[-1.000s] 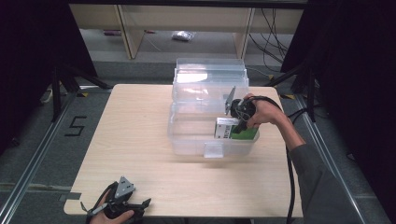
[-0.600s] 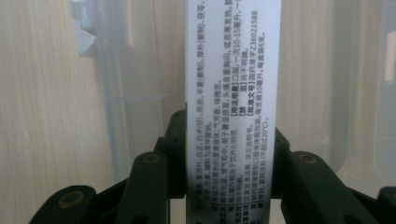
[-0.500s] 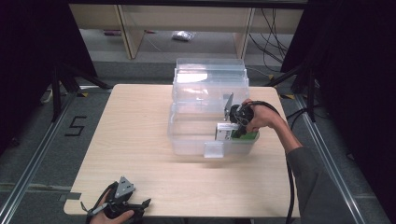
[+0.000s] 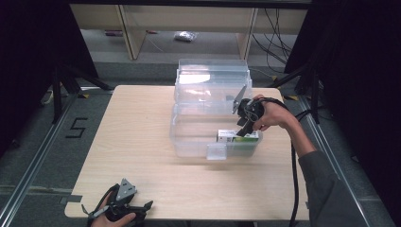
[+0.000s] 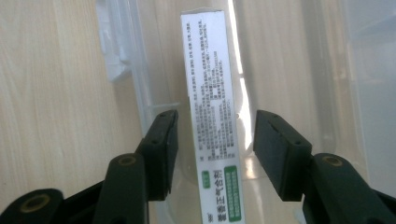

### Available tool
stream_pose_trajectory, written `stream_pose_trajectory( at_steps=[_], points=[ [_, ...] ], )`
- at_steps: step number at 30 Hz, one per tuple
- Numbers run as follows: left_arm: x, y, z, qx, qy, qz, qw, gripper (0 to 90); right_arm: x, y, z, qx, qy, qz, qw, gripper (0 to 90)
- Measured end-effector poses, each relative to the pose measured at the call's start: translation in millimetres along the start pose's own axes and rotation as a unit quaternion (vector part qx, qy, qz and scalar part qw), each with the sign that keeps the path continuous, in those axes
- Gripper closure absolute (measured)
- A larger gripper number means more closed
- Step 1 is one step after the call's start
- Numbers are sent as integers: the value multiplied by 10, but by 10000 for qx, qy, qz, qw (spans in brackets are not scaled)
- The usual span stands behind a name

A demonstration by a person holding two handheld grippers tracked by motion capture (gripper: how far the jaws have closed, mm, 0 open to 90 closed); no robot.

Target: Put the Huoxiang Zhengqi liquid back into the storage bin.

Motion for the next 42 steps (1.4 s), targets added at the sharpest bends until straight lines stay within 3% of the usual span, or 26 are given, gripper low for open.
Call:
stream_pose_trajectory(
  at_steps=[5, 9, 11, 12, 17, 19, 20, 21, 23, 24, 25, 27, 28, 29, 30, 31, 32, 34, 35, 36, 37, 38, 39, 41, 42],
  points=[
    [-2, -7, 8, 7, -11, 38, 10000, 154, 69, 6, 123, 184, 338, -402, 9985, 441],
    [-10, -7, 18, 20, 7, 34, 10000, 154, 92, -17, 211, 504, 701, -816, 9929, 389],
    [-5, -13, 19, 12, -27, 15, 10000, 154, 95, -53, 260, 651, 1083, -1290, 9836, 351],
    [-4, -20, 13, -103, -26, -25, 9999, 154, 103, -66, 284, 727, 1237, -1452, 9789, 338],
    [-7, -13, 23, 22, -35, 8, 10000, 154, 160, -208, 326, 1009, 1772, -1786, 9626, 301],
    [-9, -12, 20, 19, -30, 8, 10000, 154, 159, -273, 304, 996, 1910, -1920, 9575, 296],
    [-9, -7, 20, 17, -17, 9, 10000, 154, 161, -332, 303, 1035, 1993, -2124, 9510, 288],
    [-8, -4, 20, 14, -6, 10, 10000, 154, 159, -360, 295, 1031, 2102, -2026, 9508, 275],
    [-9, -15, 31, 7, -42, -60, 10000, 154, 155, -439, 284, 993, 2209, -2096, 9473, 273],
    [-9, -5, 18, -45, 36, 24, 10000, 154, 164, -452, 267, 1041, 2269, -2018, 9471, 269],
    [-9, -5, 12, -92, 51, 26, 9999, 154, 165, -499, 261, 1032, 2268, -2176, 9437, 257],
    [-7, 4, 21, 32, 44, 37, 10000, 154, 177, -551, 246, 1090, 2288, -2189, 9422, 249],
    [-6, 1, 24, 27, 22, 14, 10000, 154, 177, -580, 249, 1134, 2328, -2275, 9387, 247],
    [-9, -5, 30, 51, 0, -11, 10000, 154, 195, -589, 255, 1205, 2334, -2120, 9413, 237],
    [-11, -9, 27, -5, 0, -17, 10000, 154, 203, -613, 242, 1208, 2362, -2112, 9408, 232],
    [-9, -2, 18, -44, 43, 26, 10000, 154, 217, -638, 240, 1200, 2404, -2159, 9387, 231],
    [-8, -8, 16, -11, 26, 23, 10000, 154, 215, -663, 210, 1221, 2546, -2267, 9321, 229],
    [-5, -7, 15, -30, 18, 43, 10000, 154, 248, -722, 202, 1239, 2489, -2304, 9325, 226],
    [-8, -10, 16, -34, 13, 39, 10000, 154, 266, -735, 215, 1195, 2488, -2238, 9348, 226],
    [-9, -7, 20, 16, 0, 38, 10000, 154, 270, -772, 193, 1231, 2611, -2385, 9273, 226],
    [-8, -6, 17, 4, 7, 35, 10000, 154, 295, -783, 191, 1257, 2613, -2274, 9296, 227],
    [-3, -8, 24, 23, -39, -8, 10000, 154, 304, -807, 205, 1204, 2595, -2327, 9295, 228],
    [-2, -4, 20, 24, -9, 30, 10000, 154, 316, -831, 197, 1240, 2691, -2319, 9265, 227],
    [-11, -13, 20, -11, 7, 38, 10000, 154, 336, -863, 200, 1222, 2694, -2272, 9278, 238],
    [-11, -15, 15, -49, 38, 51, 10000, 154, 344, -884, 204, 1248, 2767, -2263, 9255, 252]
  ],
)
Point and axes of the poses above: each handheld gripper's, and its own axes: z roughly backward along the jaws, x roughly out of its underside, y roughly to its right, the point moved 2 cm from there along -z, roughly forward along the jaws, and after that the axes turned 7 degrees about y, right-handed, at the moved point
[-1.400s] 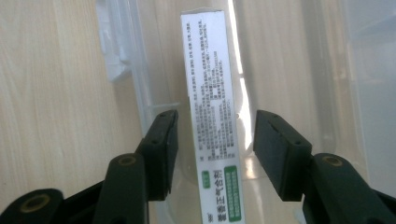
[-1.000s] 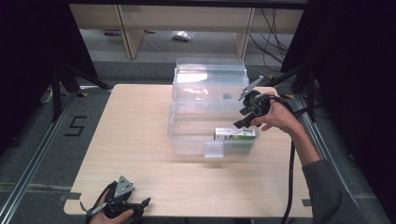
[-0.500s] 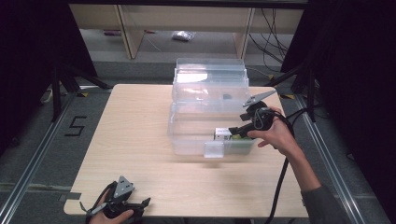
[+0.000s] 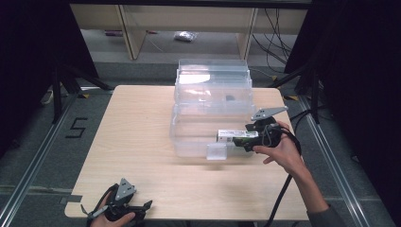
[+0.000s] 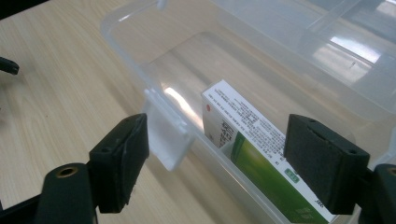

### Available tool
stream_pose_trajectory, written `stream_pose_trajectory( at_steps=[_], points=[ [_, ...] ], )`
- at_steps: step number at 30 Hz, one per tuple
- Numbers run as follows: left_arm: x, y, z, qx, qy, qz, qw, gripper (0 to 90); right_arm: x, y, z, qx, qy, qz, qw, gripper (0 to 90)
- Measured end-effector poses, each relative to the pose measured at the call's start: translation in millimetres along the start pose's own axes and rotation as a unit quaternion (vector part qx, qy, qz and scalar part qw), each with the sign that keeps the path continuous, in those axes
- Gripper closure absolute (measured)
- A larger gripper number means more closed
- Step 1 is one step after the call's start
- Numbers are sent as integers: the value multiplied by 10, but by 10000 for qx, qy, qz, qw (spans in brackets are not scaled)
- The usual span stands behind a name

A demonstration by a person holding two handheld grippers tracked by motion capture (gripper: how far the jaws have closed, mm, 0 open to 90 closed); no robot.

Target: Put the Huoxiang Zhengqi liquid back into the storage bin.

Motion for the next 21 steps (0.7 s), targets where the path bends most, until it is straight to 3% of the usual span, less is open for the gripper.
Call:
stream_pose_trajectory(
  at_steps=[7, 8, 9, 10, 11, 12, 13, 14, 18, 21],
  points=[
    [2, 2, 3, 24, 10, -19, 10000, 154, 95, -53, 7, 30, 22, -26, 10000, 234],
    [6, 6, -2, -5, 4, -25, 10000, 154, 105, -73, 14, 55, -54, -121, 9999, 233],
    [6, 6, -1, -12, 1, -27, 10000, 154, 125, -89, -12, 110, 118, -136, 9998, 233],
    [3, 1, 2, 22, 2, -24, 10000, 154, 129, -81, 15, 42, -28, -69, 10000, 231],
    [3, 2, 3, 22, 9, -13, 10000, 154, 142, -98, 19, 79, -47, -169, 9998, 227],
    [3, -1, -1, 26, -3, -38, 10000, 154, 155, -79, 8, 52, 2, -19, 10000, 226],
    [7, 5, -2, -17, -8, -11, 10000, 154, 172, -115, 5, 125, 104, -209, 9997, 227],
    [8, -2, -1, 11, -48, -23, 10000, 154, 177, -100, 13, 99, 67, -117, 9999, 227],
    [8, 0, -8, -71, -18, -31, 10000, 154, 215, -121, 18, 74, 67, -217, 9997, 215],
    [6, -3, 0, 21, -22, 2, 10000, 154, 237, -151, 28, 62, 43, -261, 9996, 215]
  ],
)
Point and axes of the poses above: each handheld gripper's, and its own axes: z roughly backward along the jaws, x roughly out of its underside, y roughly to its right, the point moved 2 cm from there along -z, roughly forward along the jaws, and after that the axes turned 7 degrees about y, right-handed, at the moved point
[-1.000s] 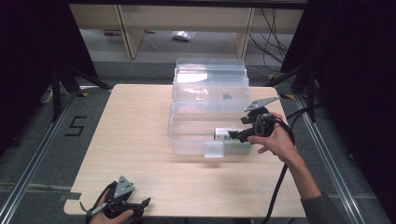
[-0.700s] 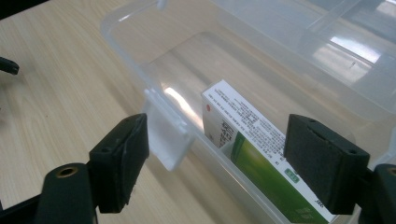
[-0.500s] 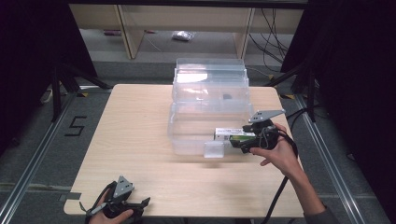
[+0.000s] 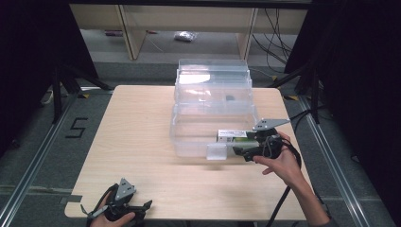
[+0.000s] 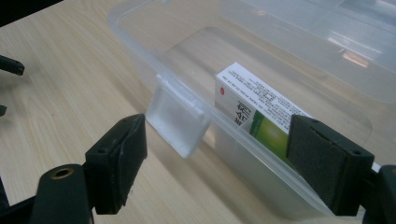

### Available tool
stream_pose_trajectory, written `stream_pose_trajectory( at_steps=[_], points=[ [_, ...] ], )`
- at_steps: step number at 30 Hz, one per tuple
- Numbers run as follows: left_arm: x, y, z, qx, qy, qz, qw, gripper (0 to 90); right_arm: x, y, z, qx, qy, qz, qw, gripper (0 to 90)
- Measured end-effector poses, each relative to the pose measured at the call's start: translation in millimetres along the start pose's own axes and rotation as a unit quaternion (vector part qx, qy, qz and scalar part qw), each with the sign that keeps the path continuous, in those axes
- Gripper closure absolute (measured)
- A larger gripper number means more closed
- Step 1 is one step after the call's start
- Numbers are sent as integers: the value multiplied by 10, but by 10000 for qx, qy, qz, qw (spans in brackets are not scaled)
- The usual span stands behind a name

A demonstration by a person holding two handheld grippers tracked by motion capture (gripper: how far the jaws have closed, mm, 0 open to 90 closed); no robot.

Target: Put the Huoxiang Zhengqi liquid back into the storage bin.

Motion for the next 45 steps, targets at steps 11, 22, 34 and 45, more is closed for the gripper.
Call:
stream_pose_trajectory(
  at_steps=[11, 22, 34, 45],
  points=[
    [0, -8, 10, 35, -41, -55, 10000, 154, 72, -124, 6, -62, 89, 61, 9999, 204],
    [-2, -2, 7, -25, 32, 2, 10000, 154, 128, -232, -16, -112, 18, 158, 9998, 194],
    [-6, 1, 16, -42, -7, -2, 10000, 154, 275, -316, -104, -269, -7, 154, 9995, 193],
    [-7, -4, 19, 3, -34, -17, 10000, 154, 436, -402, -140, -308, -31, 30, 9995, 194]
  ],
)
Point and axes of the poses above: each handheld gripper's, and its own axes: z roughly backward along the jaws, x roughly out of its underside, y roughly to its right, the point moved 2 cm from there along -z, roughly forward along the jaws, and after that the axes turned 7 degrees about y, right-handed, at the moved point
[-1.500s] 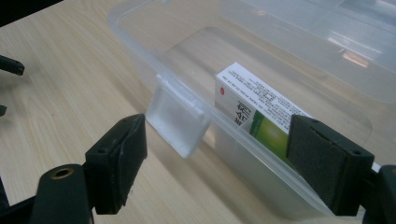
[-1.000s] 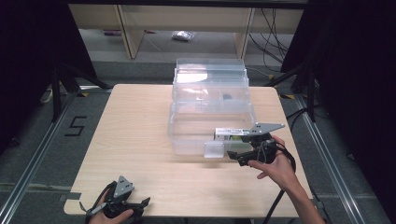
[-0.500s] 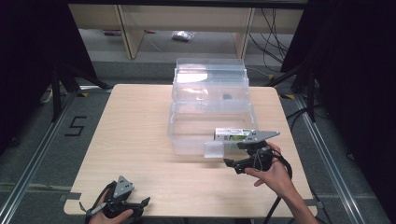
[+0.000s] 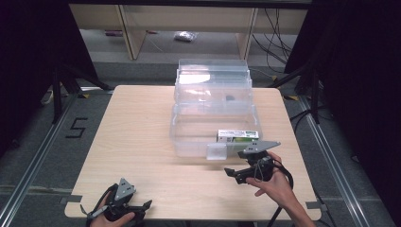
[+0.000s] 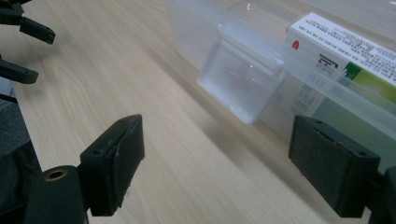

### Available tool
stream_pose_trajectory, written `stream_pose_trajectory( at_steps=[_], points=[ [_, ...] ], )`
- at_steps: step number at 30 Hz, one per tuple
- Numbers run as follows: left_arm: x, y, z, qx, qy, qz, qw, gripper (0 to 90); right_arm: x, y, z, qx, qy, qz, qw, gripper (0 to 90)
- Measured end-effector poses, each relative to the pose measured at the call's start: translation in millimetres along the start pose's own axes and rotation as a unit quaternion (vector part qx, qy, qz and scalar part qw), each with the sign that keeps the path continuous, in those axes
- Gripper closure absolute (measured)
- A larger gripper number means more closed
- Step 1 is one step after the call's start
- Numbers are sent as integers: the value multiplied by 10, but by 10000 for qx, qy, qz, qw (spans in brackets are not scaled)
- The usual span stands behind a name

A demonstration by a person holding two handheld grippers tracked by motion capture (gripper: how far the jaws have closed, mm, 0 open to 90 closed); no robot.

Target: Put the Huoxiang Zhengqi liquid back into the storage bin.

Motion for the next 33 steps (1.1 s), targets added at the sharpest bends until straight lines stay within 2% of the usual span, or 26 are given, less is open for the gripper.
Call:
stream_pose_trajectory(
  at_steps=[1, 3, 5, 7, 8, 10, 13, 16, 18, 22, 25, 26, 27, 28, 29, 31, 32, 33],
  points=[
    [2, 6, -8, -39, 64, -1, 10000, 154, 16, -18, 13, 30, -52, -88, 9999, 193],
    [4, 6, -12, -20, 67, -12, 10000, 154, 57, 14, 17, 25, 44, 168, 9998, 192],
    [3, 6, -11, -19, 65, -11, 10000, 154, 105, 2, 31, -8, 6, 11, 10000, 192],
    [2, 7, -10, -17, 65, -25, 10000, 154, 158, 0, 33, 55, -18, -70, 10000, 195],
    [2, 7, -11, -17, 64, -20, 10000, 154, 173, 6, 24, 49, -6, -32, 10000, 197],
    [0, 5, -7, -6, 48, 1, 10000, 154, 210, -8, 17, 15, -32, -141, 9999, 199],
    [1, 6, 3, 31, 26, -37, 10000, 154, 255, -6, 10, 16, -37, -116, 9999, 198],
    [1, 11, -7, -12, 71, 15, 10000, 154, 284, -14, 15, 13, -16, -83, 10000, 196],
    [0, 1, 9, 37, -18, -101, 9999, 154, 306, -23, 21, -14, -25, -103, 9999, 195],
    [-2, 3, 10, 28, -20, -100, 9999, 154, 369, -45, 14, -20, -53, -78, 10000, 190],
    [1, 0, 5, 11, -24, -112, 9999, 154, 421, -54, 17, 5, -126, -155, 9998, 180],
    [0, 4, -8, -44, 28, -58, 10000, 154, 438, -58, 14, 12, -140, -189, 9997, 180],
    [-1, 4, -5, -38, 21, -65, 10000, 154, 454, -43, 8, 44, -136, -105, 9998, 180],
    [-2, 11, 5, 37, 17, -61, 10000, 154, 471, -62, 7, 45, -155, -233, 9996, 180],
    [-1, 13, 6, 32, 24, -70, 10000, 154, 482, -40, 4, 10, -165, -122, 9998, 180],
    [0, 13, 4, 22, 34, -58, 10000, 154, 504, -40, 0, -30, -162, -125, 9998, 180],
    [-1, 15, 2, 16, 51, -39, 10000, 154, 523, -70, 9, 1, -226, -308, 9993, 179],
    [-2, 14, 5, 28, 37, -55, 10000, 154, 536, -53, 8, 56, -216, -226, 9995, 179]
  ],
)
Point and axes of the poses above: each handheld gripper's, and its own axes: z roughly backward along the jaws, x roughly out of its underside, y roughly to its right, the point moved 2 cm from there along -z, roughly forward along the jaws, and after that the axes turned 7 degrees about y, right-handed, at the moved point
